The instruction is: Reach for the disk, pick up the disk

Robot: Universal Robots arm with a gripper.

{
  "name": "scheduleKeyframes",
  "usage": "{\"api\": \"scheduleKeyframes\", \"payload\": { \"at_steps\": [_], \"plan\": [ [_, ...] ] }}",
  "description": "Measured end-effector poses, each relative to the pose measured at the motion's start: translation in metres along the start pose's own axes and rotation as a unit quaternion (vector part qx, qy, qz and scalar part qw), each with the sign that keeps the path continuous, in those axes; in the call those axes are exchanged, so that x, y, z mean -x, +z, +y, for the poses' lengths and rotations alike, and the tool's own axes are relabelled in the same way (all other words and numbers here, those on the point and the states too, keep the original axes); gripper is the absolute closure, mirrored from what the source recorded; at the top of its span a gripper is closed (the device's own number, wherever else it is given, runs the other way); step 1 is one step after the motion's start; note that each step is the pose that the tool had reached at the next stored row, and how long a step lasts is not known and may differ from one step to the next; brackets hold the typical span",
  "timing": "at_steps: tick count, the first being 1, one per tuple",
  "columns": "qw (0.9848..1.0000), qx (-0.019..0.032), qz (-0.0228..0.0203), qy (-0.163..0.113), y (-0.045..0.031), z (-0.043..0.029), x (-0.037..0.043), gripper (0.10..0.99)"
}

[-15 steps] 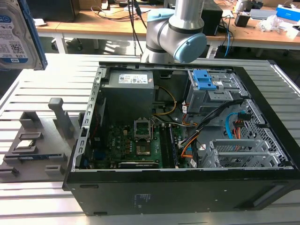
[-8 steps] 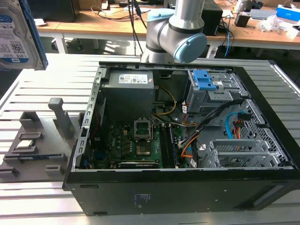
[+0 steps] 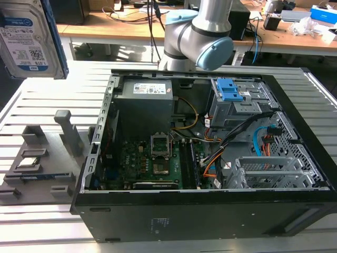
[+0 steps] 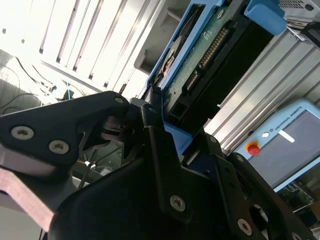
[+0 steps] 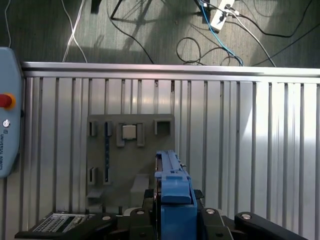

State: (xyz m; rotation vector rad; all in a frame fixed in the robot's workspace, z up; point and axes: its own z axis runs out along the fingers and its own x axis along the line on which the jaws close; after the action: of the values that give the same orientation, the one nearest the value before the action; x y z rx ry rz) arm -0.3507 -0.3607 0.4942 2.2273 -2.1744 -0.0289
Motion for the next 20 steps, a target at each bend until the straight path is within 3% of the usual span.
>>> {"api": "scheduleKeyframes", "payload": {
  "at_steps": [5,9,12,15,20],
  "plan": [
    [1.0,0.0,0.0,0.0,-0.0005,-0.0146,-0.0004,0.722],
    [1.0,0.0,0.0,0.0,-0.0012,-0.0345,-0.0008,0.722],
    [1.0,0.0,0.0,0.0,-0.0014,-0.0427,-0.001,0.722],
    [1.0,0.0,0.0,0.0,-0.0019,-0.0559,-0.0013,0.722],
    [1.0,0.0,0.0,0.0,-0.0023,-0.0701,-0.0017,0.722]
  ]
}}
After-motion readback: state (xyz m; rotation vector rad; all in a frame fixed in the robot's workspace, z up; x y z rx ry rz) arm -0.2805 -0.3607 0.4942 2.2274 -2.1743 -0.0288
